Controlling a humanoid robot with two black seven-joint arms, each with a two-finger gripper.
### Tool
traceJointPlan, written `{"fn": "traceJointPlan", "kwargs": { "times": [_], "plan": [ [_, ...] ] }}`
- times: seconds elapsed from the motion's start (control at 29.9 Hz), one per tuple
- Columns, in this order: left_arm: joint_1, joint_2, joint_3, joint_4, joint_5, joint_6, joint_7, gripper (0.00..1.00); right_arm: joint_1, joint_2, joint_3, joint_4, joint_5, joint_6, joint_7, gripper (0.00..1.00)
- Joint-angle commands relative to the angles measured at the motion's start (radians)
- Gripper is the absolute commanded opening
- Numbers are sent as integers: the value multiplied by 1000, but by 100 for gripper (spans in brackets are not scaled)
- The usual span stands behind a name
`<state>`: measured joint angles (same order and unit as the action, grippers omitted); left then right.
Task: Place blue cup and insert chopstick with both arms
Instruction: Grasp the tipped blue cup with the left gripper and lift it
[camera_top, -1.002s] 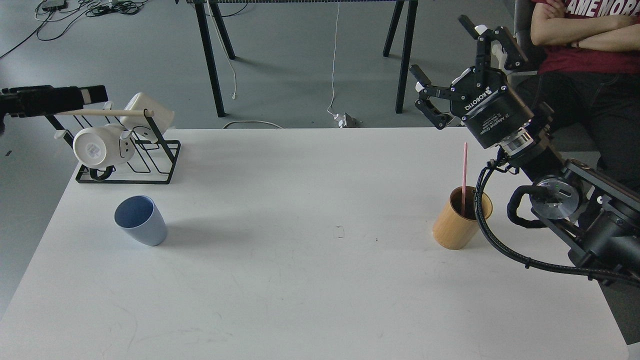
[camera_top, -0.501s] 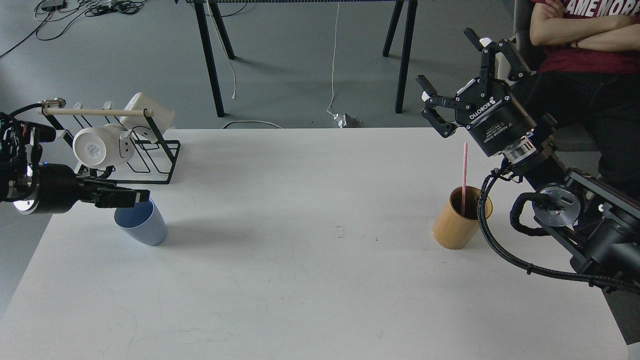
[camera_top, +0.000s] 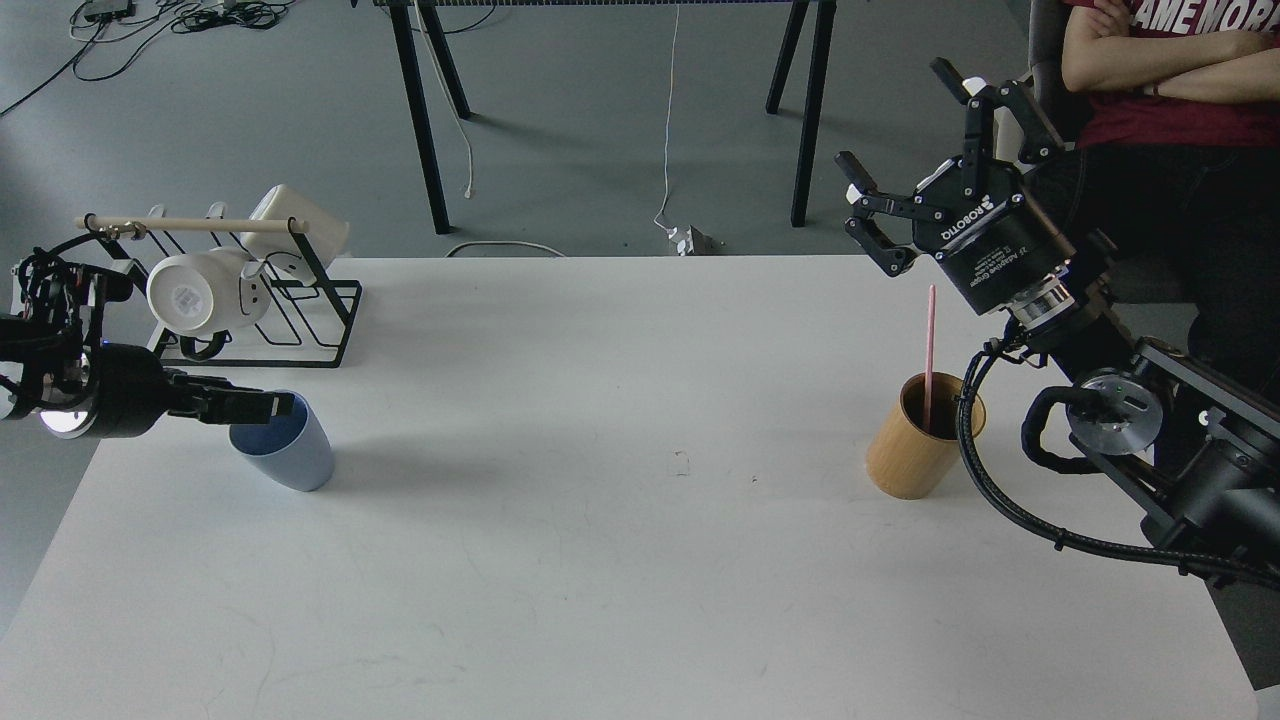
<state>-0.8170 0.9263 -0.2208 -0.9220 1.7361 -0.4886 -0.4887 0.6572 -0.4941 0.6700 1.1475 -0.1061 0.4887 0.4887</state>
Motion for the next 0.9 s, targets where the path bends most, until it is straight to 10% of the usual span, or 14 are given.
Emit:
{"fn": "traceJointPlan", "kwargs": {
  "times": [0.0, 0.43, 0.87],
  "plan": [
    [-1, -32, 18, 52, -1, 0, 0, 96, -7, 0, 0, 0, 0, 0, 0, 98],
    [-1, -84, 31, 126, -4, 0, 0, 95, -7, 0, 0, 0, -1, 0, 0, 98],
    [6, -78, 31, 124, -1, 0, 0, 30, -16, -6, 0, 0, -1, 0, 0, 98]
  ]
}}
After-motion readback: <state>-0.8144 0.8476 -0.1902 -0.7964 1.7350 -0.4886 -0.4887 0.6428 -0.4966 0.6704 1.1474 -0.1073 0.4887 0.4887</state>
